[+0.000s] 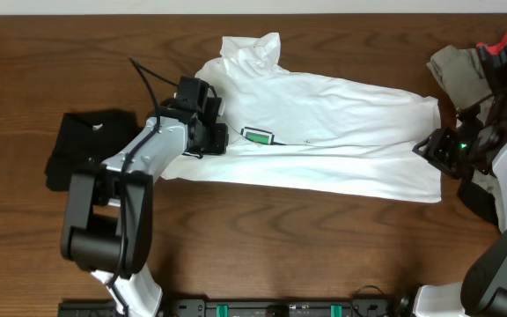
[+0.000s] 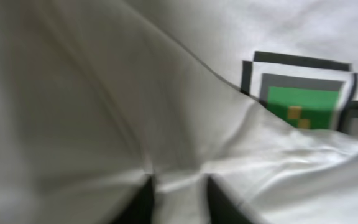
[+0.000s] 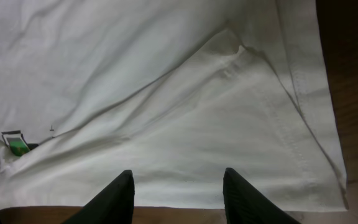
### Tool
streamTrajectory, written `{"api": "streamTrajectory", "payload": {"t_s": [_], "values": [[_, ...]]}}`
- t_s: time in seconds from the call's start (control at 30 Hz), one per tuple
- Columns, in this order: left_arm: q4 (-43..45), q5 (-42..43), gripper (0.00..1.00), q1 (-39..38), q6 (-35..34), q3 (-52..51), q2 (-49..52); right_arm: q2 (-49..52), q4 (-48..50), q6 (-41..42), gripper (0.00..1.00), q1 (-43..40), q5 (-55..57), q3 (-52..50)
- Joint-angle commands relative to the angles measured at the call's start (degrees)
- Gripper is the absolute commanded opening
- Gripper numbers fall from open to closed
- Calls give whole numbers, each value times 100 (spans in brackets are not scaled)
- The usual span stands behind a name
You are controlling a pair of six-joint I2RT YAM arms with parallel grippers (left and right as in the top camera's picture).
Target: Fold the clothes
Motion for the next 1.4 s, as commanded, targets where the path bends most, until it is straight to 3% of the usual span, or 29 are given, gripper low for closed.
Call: {"api": "streamTrajectory", "payload": {"t_s": [0.0,0.53,0.6,0.7,0.73,1.2,1.37], "values": [[-157,22,43,-13,-308,90,-142,-79,20,-87,45,48,2,85],[125,26,44,-17,-557,-57,369,-79,20,-85,45,48,0,85],[168,28,36,-17,-557,-57,369,-79,20,-87,45,48,0,85],[223,28,10,-17,-560,-57,369,-79,20,-87,45,48,0,85],[227,28,6,-17,-577,-57,369,-79,20,-87,45,48,-2,85],[197,326,6,-20,-664,315,-111,-79,26,-87,45,48,2,85],[660,319,6,-17,-664,330,-127,-79,28,-87,46,48,2,85]]}}
